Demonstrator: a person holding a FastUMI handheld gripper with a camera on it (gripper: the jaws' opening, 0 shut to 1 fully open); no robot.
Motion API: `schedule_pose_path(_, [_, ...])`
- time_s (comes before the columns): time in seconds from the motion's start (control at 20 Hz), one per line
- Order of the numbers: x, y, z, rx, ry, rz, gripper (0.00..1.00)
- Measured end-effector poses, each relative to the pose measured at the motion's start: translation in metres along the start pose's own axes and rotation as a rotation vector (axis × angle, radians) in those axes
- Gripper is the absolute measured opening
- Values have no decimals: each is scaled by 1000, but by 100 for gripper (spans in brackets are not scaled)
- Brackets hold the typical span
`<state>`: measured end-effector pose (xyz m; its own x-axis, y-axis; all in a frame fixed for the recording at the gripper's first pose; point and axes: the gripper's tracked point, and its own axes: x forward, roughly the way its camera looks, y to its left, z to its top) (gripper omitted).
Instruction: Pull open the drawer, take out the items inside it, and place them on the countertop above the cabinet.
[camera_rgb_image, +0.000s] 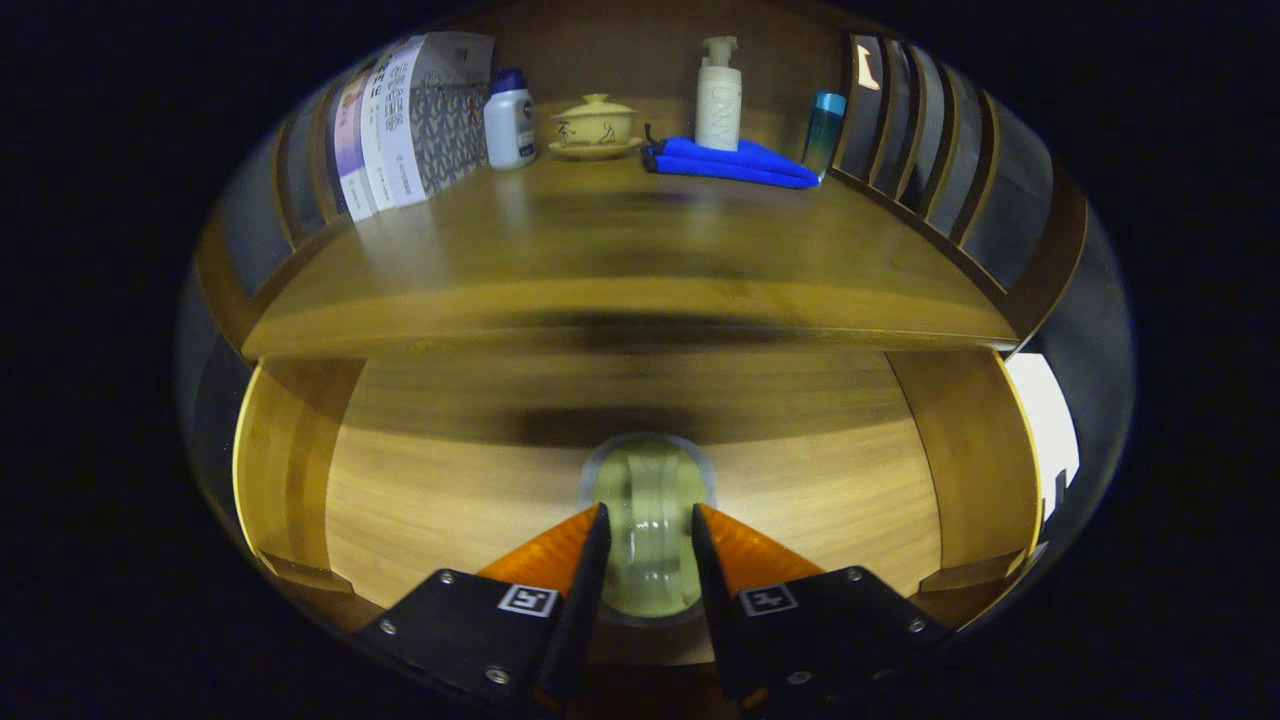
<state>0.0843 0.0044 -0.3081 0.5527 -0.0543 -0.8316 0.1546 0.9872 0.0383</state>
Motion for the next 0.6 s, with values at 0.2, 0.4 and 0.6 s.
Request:
schedule_pose_path(0.2, [-4, -3, 1, -3, -53, -15, 20])
schedule_pose_path(0.4, [-22, -4, -7, 4, -90, -25, 15])
schedule_pose_path(0.6, [-63, -9, 9, -38, -197, -62, 15])
